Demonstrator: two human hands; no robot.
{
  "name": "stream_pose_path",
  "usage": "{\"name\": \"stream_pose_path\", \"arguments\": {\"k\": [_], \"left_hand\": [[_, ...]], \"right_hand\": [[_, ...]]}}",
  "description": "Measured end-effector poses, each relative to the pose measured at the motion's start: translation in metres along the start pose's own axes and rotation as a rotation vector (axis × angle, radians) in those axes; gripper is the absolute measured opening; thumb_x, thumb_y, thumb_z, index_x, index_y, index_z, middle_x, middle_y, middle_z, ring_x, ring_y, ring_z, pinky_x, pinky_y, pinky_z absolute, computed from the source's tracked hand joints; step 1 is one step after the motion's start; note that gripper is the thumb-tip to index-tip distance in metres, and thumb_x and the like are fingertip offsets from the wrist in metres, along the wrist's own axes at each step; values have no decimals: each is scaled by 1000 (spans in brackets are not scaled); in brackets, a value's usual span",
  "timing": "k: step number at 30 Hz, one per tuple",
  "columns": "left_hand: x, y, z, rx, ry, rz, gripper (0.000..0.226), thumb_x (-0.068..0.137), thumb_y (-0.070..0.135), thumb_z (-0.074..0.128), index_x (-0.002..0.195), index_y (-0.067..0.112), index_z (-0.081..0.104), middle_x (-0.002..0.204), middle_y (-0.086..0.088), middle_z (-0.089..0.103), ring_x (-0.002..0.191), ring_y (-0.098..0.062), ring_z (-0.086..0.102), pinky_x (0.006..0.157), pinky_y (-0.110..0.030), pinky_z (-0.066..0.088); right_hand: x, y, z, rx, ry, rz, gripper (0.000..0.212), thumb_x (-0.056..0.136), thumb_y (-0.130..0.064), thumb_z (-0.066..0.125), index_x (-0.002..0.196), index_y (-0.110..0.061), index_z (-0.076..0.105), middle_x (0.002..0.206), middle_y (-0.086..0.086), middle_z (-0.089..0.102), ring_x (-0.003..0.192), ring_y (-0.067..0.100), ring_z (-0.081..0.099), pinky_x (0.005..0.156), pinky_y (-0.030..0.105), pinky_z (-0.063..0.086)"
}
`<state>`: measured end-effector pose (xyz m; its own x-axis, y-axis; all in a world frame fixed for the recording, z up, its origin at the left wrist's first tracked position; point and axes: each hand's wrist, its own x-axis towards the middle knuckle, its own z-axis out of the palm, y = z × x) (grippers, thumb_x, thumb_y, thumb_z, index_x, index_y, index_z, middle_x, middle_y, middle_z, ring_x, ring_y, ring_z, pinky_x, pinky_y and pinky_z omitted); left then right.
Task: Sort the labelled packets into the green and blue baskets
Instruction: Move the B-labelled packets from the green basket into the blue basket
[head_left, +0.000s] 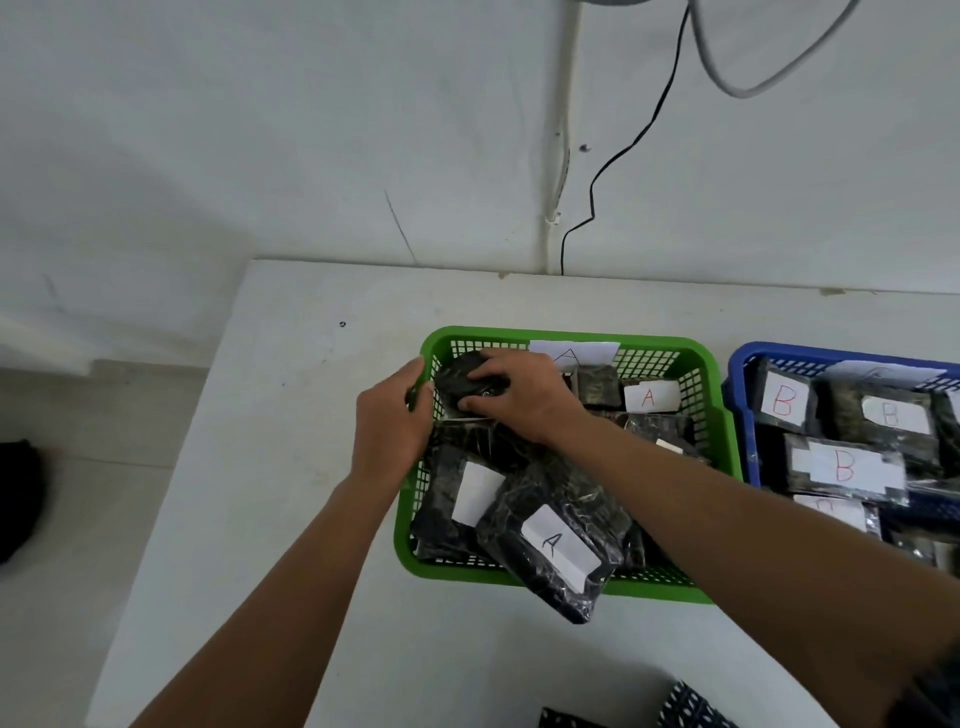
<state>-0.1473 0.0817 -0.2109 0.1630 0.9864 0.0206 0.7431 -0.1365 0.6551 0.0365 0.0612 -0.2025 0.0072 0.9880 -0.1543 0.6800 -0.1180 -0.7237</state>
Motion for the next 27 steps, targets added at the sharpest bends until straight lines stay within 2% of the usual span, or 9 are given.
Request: {"name": "stream_pose_path", "arguments": {"k": [3, 6, 10, 13, 16, 18, 21, 24, 27], "left_hand": [[-4, -2, 1, -29, 12, 16, 31, 97, 13, 59, 127, 10, 67, 89, -4, 74, 60, 5, 55, 63, 6, 33], [-6, -4, 2, -64, 26, 41, 30, 97, 12, 58, 125, 9, 67, 85, 3, 71, 70, 19, 57, 63, 4, 35], [-8, -6, 5, -82, 50, 47, 31, 97, 13, 58, 127, 8, 66, 92, 16, 62, 77, 22, 56, 66, 6, 35], [-9, -6, 6, -86, 52, 55, 29, 97, 12, 57, 124, 10, 67, 92, 16, 63, 77, 20, 57, 66, 5, 36], [-9, -6, 7, -91, 71, 64, 30, 97, 9, 57, 125, 7, 67, 94, 13, 63, 73, 11, 57, 67, 6, 35], [-10, -6, 7, -84, 79, 59, 32, 97, 10, 58, 128, 6, 65, 98, 7, 68, 72, 6, 56, 67, 7, 35], [-11, -8, 9, -96, 83, 58, 33, 98, 11, 58, 129, 7, 65, 95, 12, 63, 76, 20, 58, 66, 7, 36], [-11, -10, 12, -115, 91, 43, 33, 98, 11, 58, 130, 7, 64, 101, 15, 59, 82, 28, 54, 69, 7, 36], [-12, -10, 14, -115, 110, 36, 33, 98, 12, 58, 130, 6, 64, 104, 16, 58, 85, 23, 54, 71, 8, 37]], "right_hand": [[-3, 0, 1, 63, 51, 24, 30, 78, -32, 84, 104, -18, 79, 109, 3, 74, 100, 16, 66, 87, 22, 47], [0, 6, -9, 272, 94, 162, 24, 83, -40, 79, 101, -25, 77, 98, -4, 75, 92, 12, 68, 85, 26, 54], [5, 14, -22, 582, 31, 344, 14, 98, -32, 63, 106, -22, 67, 93, 23, 71, 81, 26, 65, 82, 54, 60], [6, 17, -17, 403, 1, 254, 23, 102, -39, 53, 119, -28, 62, 80, 2, 65, 71, 14, 57, 75, 41, 54], [3, 15, -10, 255, -47, 167, 48, 88, -57, 64, 129, -32, 58, 108, -8, 66, 94, 8, 60, 80, 24, 44], [0, 15, -5, 131, -51, 88, 62, 84, -51, 73, 137, -27, 53, 119, -2, 66, 102, 12, 61, 84, 23, 43], [-1, 16, -6, 172, 75, 31, 54, 88, -39, 72, 135, -27, 47, 111, 3, 70, 96, 19, 67, 83, 30, 50], [2, 19, -16, 238, 156, 22, 35, 92, -36, 68, 124, -27, 56, 110, -1, 69, 97, 16, 66, 86, 38, 56], [6, 24, -23, 230, 211, 46, 23, 96, -35, 63, 117, -27, 68, 116, -3, 64, 106, 10, 59, 91, 28, 51]]}}
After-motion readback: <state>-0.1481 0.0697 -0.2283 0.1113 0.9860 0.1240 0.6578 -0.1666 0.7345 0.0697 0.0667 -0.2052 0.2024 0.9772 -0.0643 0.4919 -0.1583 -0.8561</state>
